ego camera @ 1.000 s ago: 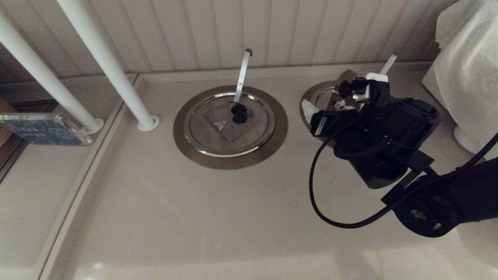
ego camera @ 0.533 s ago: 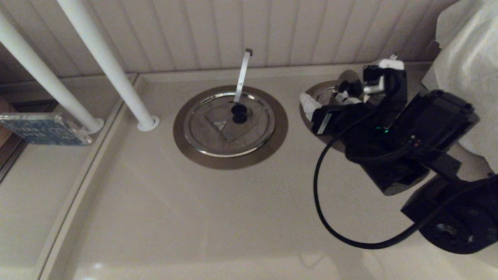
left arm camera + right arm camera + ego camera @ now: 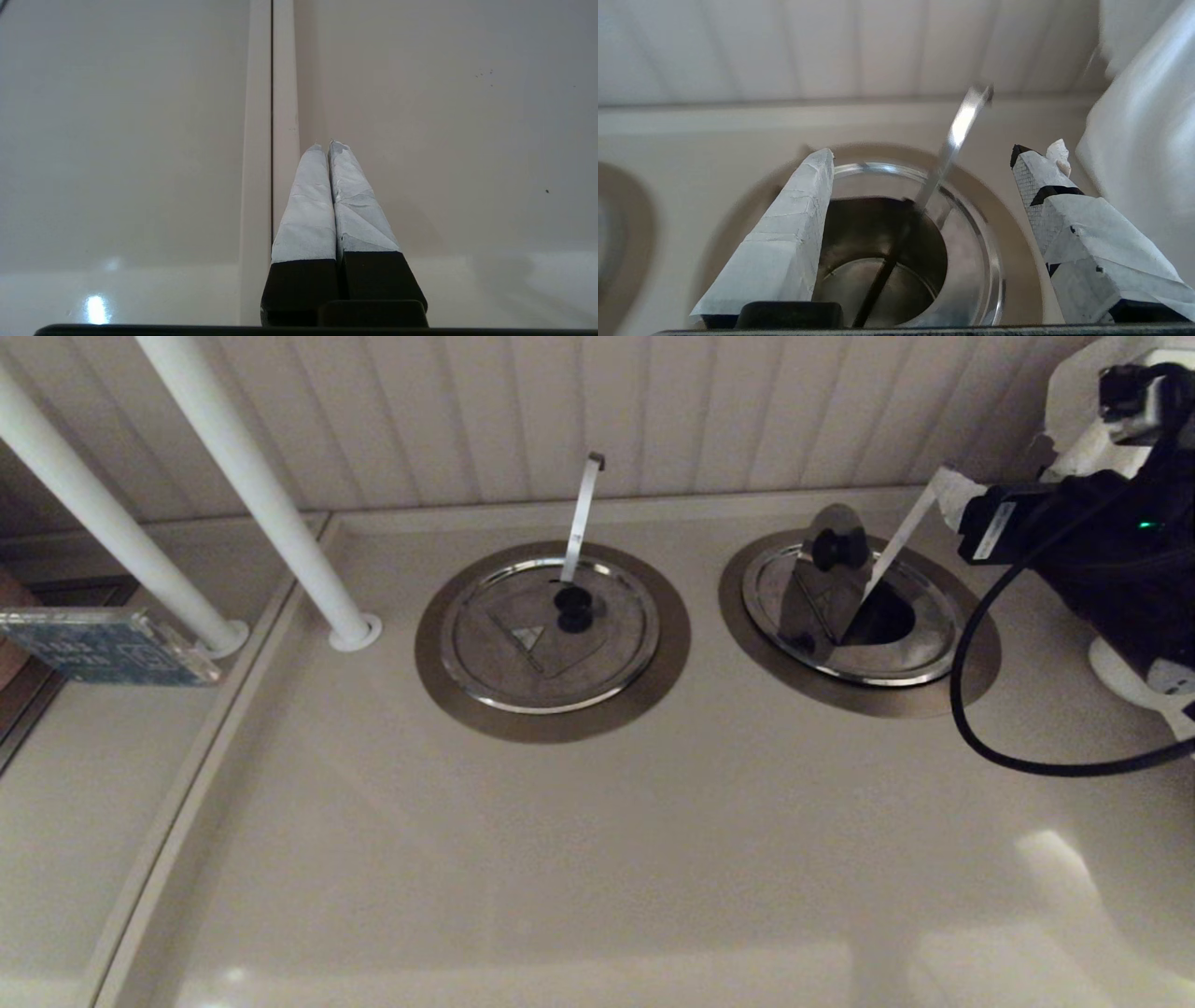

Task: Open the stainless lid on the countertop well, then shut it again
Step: Stir with a spoon

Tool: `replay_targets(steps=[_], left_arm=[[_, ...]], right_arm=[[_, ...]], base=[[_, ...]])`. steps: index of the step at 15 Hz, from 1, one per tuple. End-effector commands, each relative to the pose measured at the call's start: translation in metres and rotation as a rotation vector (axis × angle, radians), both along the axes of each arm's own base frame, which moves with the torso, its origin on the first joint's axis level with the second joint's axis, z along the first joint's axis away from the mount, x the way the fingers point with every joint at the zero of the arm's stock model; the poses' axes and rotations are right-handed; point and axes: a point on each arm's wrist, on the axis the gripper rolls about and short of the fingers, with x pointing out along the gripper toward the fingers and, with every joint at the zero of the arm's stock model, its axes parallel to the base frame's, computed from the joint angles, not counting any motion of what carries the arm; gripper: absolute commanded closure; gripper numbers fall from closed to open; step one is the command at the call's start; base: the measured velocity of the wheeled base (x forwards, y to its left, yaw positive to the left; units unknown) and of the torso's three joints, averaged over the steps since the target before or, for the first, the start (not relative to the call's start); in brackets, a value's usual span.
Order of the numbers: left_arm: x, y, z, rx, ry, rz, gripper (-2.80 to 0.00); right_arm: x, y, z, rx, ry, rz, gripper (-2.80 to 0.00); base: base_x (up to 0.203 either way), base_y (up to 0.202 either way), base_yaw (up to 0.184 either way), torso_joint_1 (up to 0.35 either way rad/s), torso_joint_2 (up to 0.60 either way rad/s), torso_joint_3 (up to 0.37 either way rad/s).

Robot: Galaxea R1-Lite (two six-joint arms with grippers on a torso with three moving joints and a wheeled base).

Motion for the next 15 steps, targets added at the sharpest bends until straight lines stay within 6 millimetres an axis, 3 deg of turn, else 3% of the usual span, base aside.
replay_targets(steps=[1, 4, 7, 9, 12, 15], left_arm=[[0.000, 0.000, 0.000, 0.000, -0.001, 0.000, 0.00], [0.000, 0.000, 0.000, 0.000, -0.001, 0.000, 0.00], [0.000, 0.000, 0.000, 0.000, -0.001, 0.000, 0.00], [0.000, 0.000, 0.000, 0.000, 0.001, 0.000, 0.00], [0.000, 0.000, 0.000, 0.000, 0.001, 0.000, 0.00], [0.000, 0.000, 0.000, 0.000, 0.001, 0.000, 0.00]], right_arm=[[0.045, -0.014, -0.026, 0.049, 0.074, -0.006, -2.80], [0.073, -0.012, -0.052, 0.105, 0.139, 0.036, -2.80], [0.072, 0.016, -0.059, 0.165, 0.156, 0.129, -2.80], [0.069, 0.021, -0.057, 0.179, 0.153, 0.148, -2.80], [0.073, 0.001, -0.048, 0.190, 0.115, 0.094, -2.80], [0.090, -0.026, -0.043, 0.174, 0.087, -0.017, -2.80]], base=[[0.000, 0.000, 0.000, 0.000, 0.00, 0.000], [0.000, 0.000, 0.000, 0.000, 0.00, 0.000], [0.000, 0.000, 0.000, 0.000, 0.00, 0.000], [0.000, 0.000, 0.000, 0.000, 0.00, 0.000], [0.000, 0.000, 0.000, 0.000, 0.00, 0.000], [0.000, 0.000, 0.000, 0.000, 0.00, 0.000]])
